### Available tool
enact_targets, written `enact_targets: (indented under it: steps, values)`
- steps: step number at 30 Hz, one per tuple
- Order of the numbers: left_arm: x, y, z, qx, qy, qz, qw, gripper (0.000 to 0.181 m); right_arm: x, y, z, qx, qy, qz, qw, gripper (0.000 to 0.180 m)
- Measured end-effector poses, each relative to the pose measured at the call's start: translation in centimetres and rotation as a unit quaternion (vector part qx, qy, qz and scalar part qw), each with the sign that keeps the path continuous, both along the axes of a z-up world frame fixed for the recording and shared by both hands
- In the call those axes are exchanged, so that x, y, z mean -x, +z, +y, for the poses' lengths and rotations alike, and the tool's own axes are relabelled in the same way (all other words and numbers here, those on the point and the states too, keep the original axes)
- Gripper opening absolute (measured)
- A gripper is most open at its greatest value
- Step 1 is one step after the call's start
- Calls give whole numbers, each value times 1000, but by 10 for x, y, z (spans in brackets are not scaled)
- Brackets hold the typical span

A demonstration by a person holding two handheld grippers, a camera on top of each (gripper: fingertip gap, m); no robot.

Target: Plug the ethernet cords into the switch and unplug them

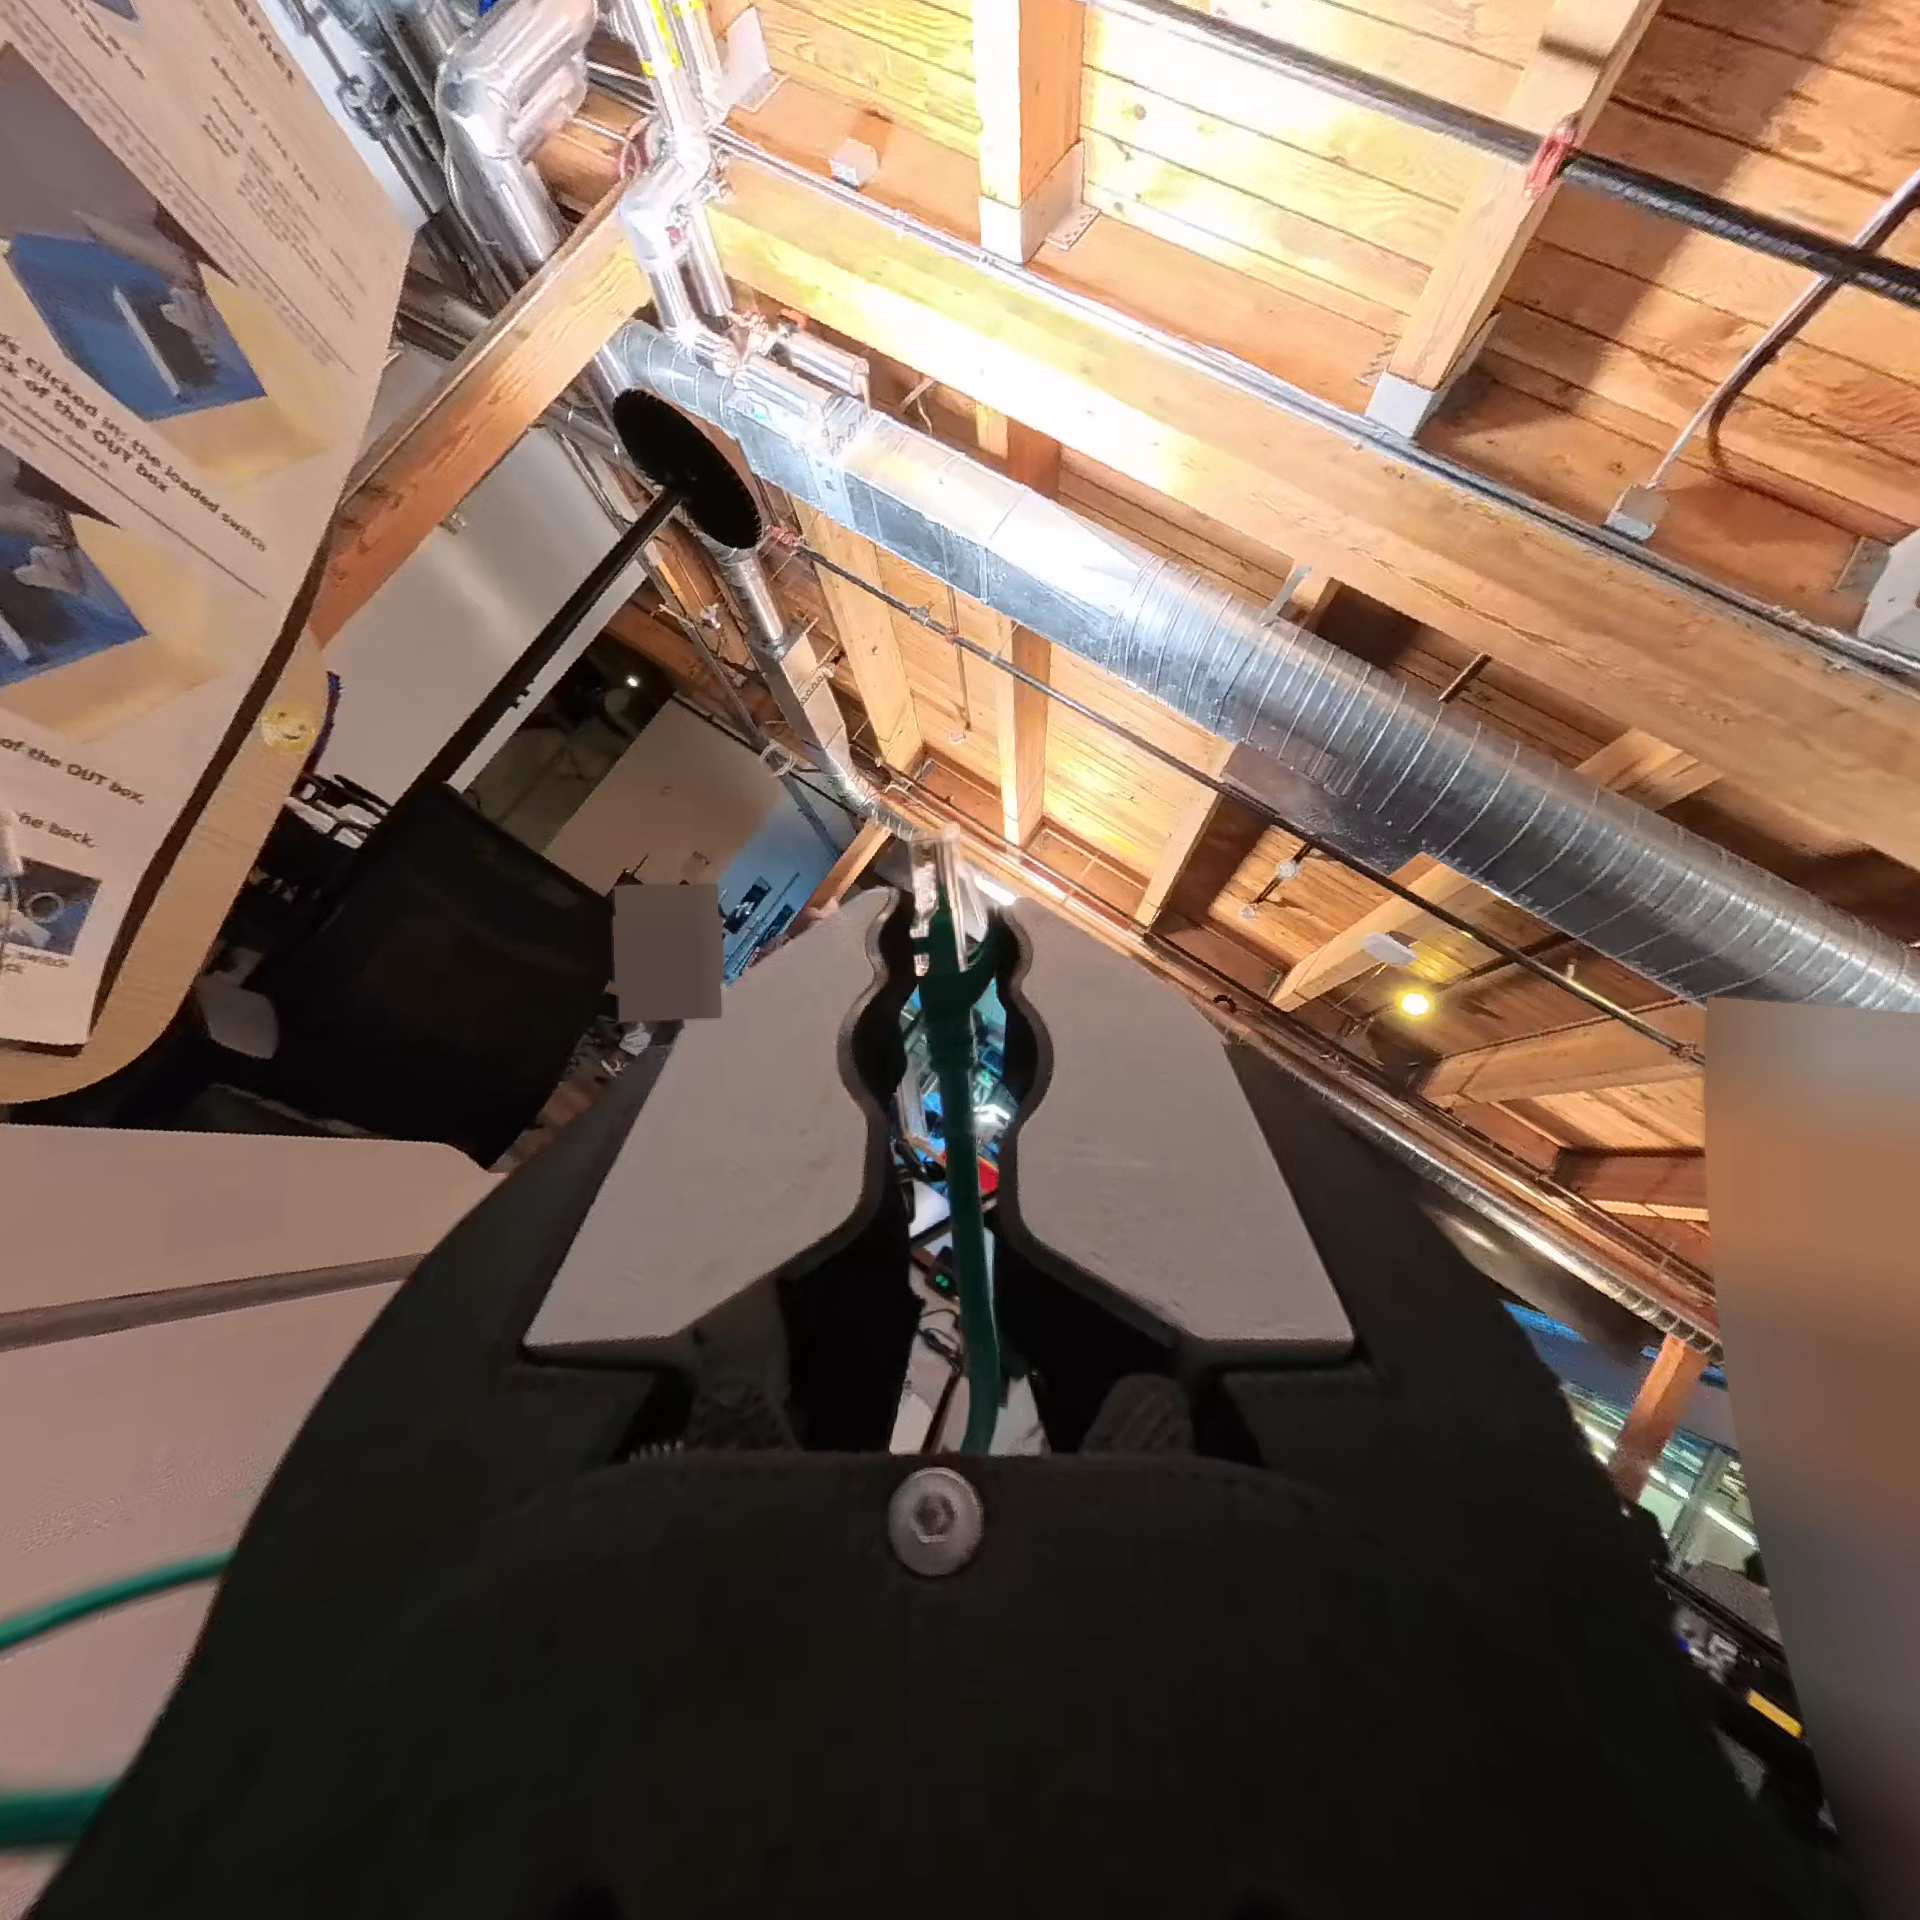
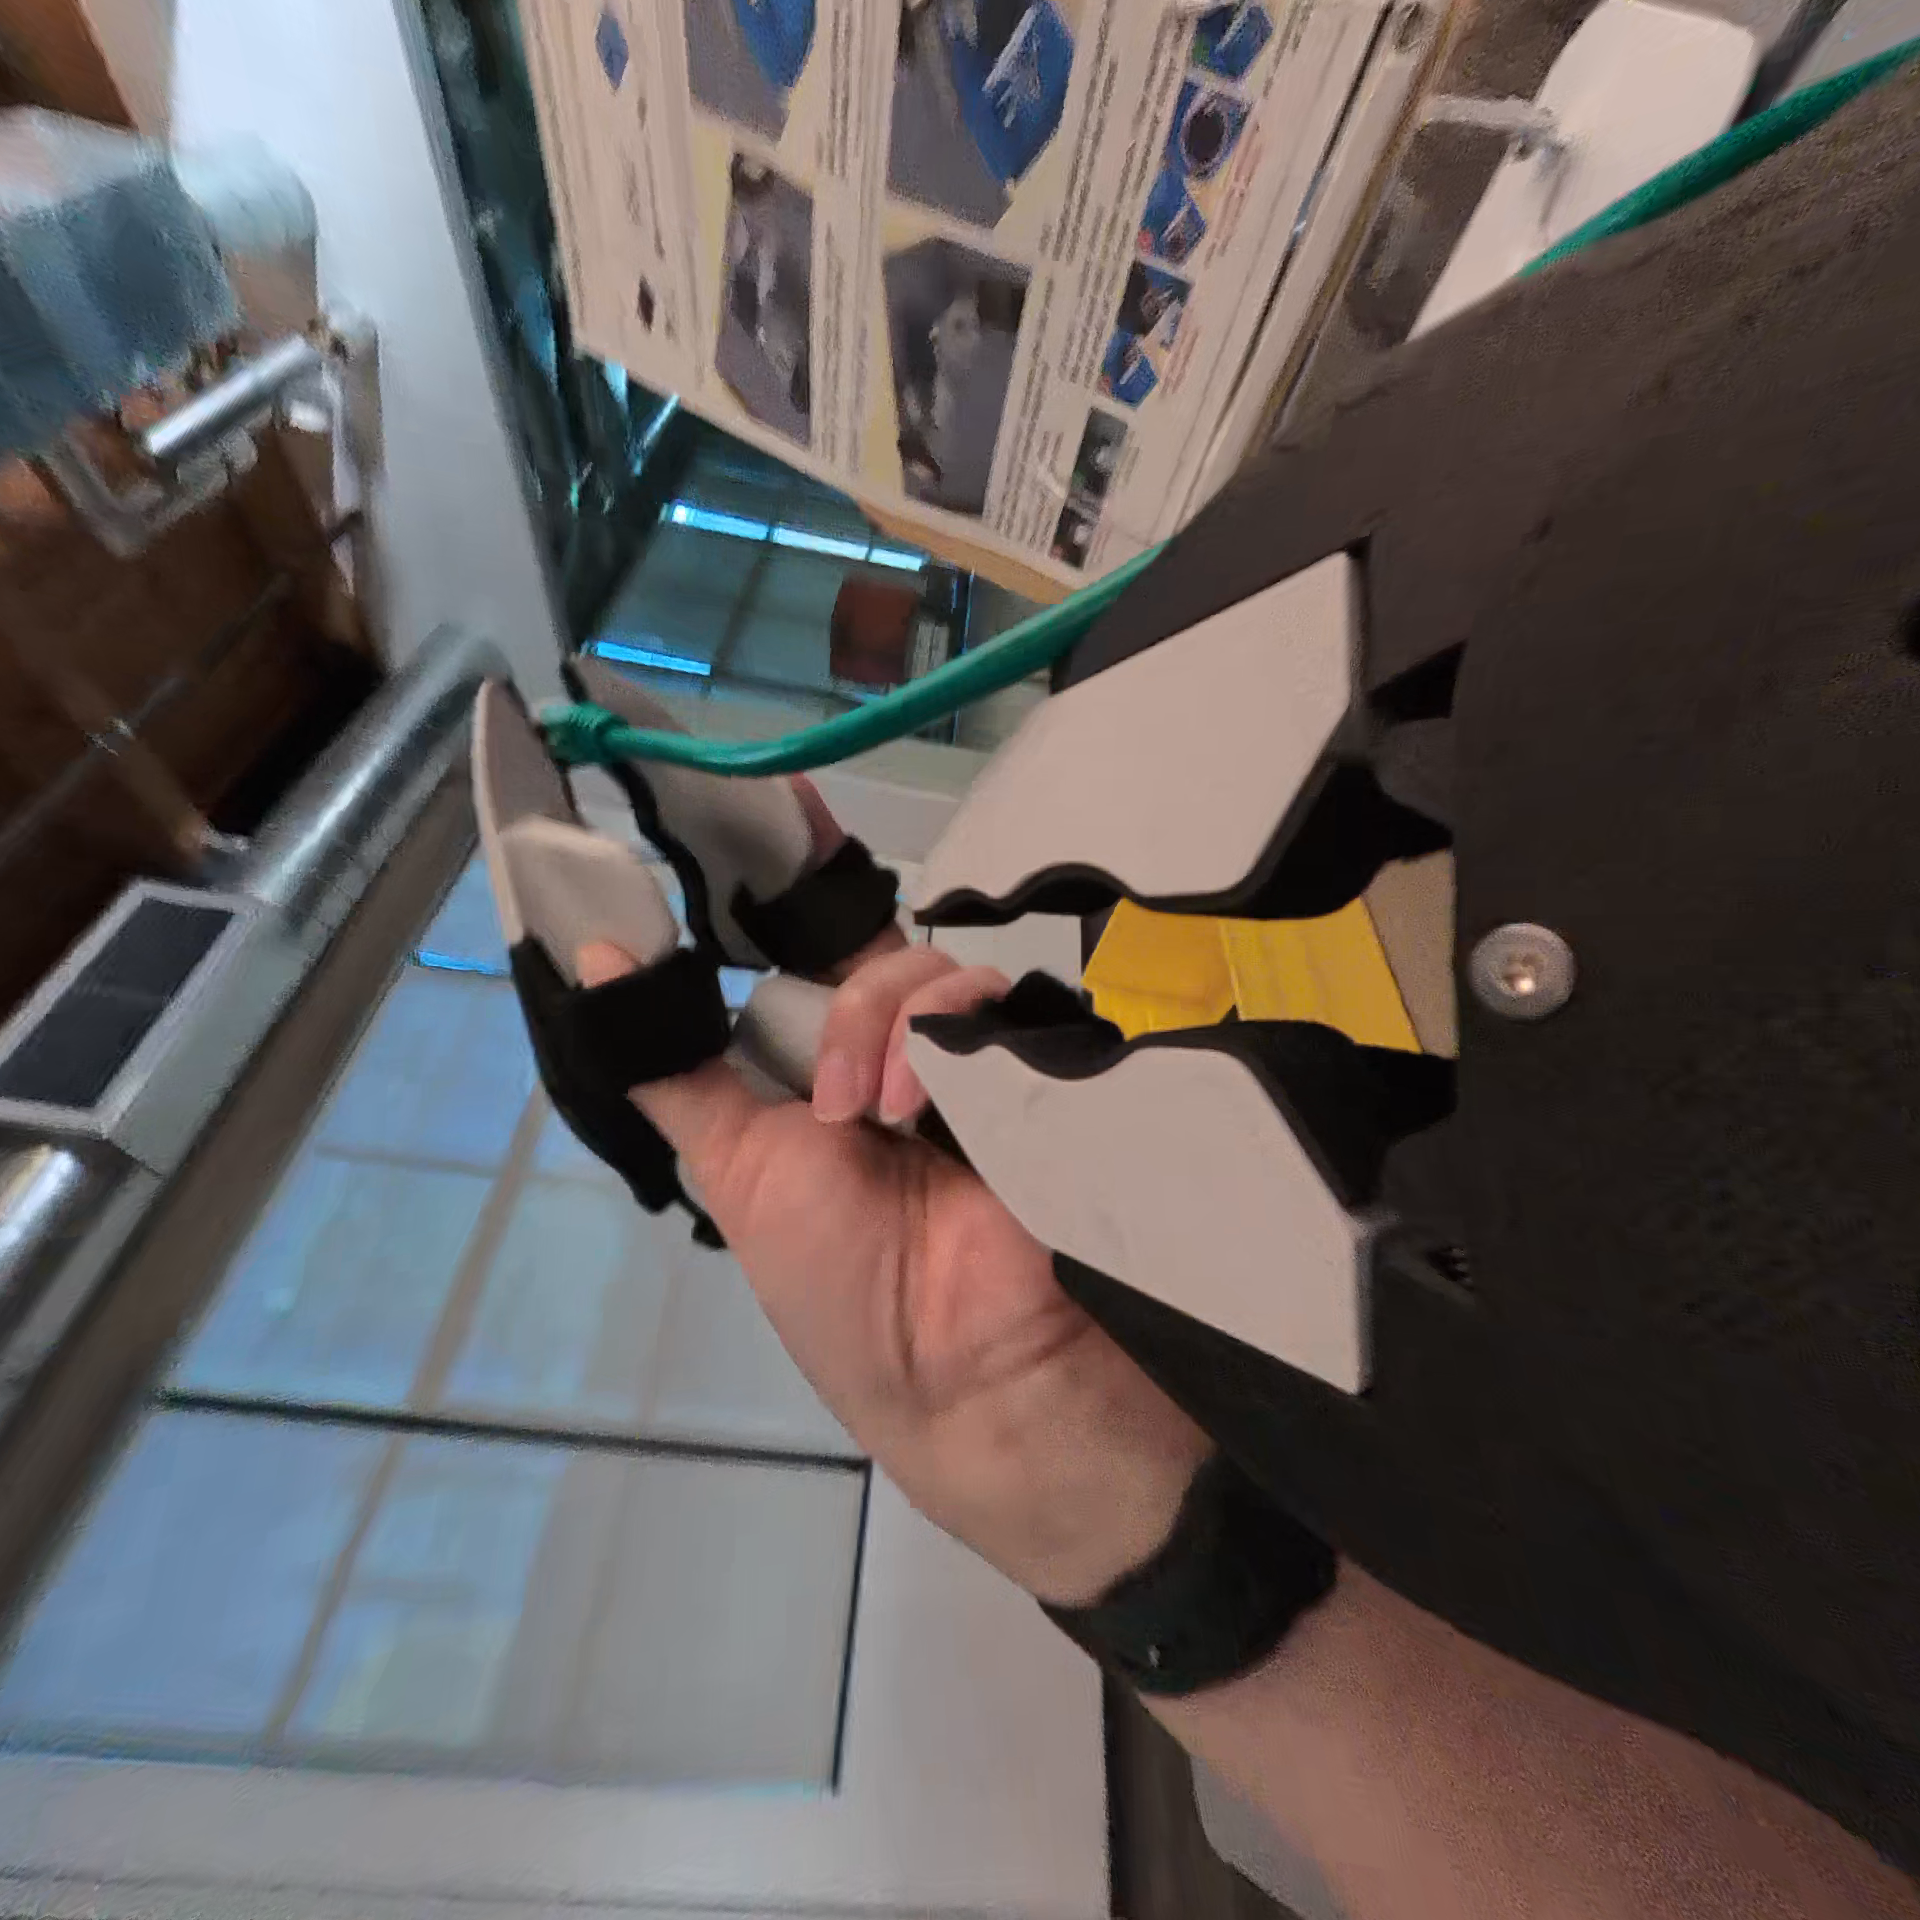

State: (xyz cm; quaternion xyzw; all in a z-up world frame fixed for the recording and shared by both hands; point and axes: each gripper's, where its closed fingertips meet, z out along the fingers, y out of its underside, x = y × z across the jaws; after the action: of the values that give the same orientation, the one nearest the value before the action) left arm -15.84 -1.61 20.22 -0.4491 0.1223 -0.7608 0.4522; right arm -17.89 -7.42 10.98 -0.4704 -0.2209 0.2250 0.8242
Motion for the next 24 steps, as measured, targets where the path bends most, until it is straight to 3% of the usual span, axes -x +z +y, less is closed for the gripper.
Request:
enact_targets:
  steps: [5, 10, 13, 16, 20, 24]
  values:
    - [-9, 1, -9, -13, -4, 14, 1000, 13, -30, 9, 14, 30, -45, 41, 998, 21]
    - [-27, -5, -20, -11, -28, 24, 999, 13, -68, 33, 11, -1, -68, 83, 994, 23]
    - [-39, -11, -24, -5, -49, 34, 998, 13, -70, 43, 3, -47, -27, 87, 995, 24]
    - [-52, -19, -29, 0, -54, 46, 998, 14, -73, 47, -3, -113, -53, 39, 991, 25]
    - [-67, -25, -38, 0, -51, 42, 998, 14, -88, 54, -2, -123, -124, 23, 984, 23]
    - [-76, -30, -44, 2, -58, 50, 997, 13, -81, 47, 9, -117, -179, -80, 973, 18]
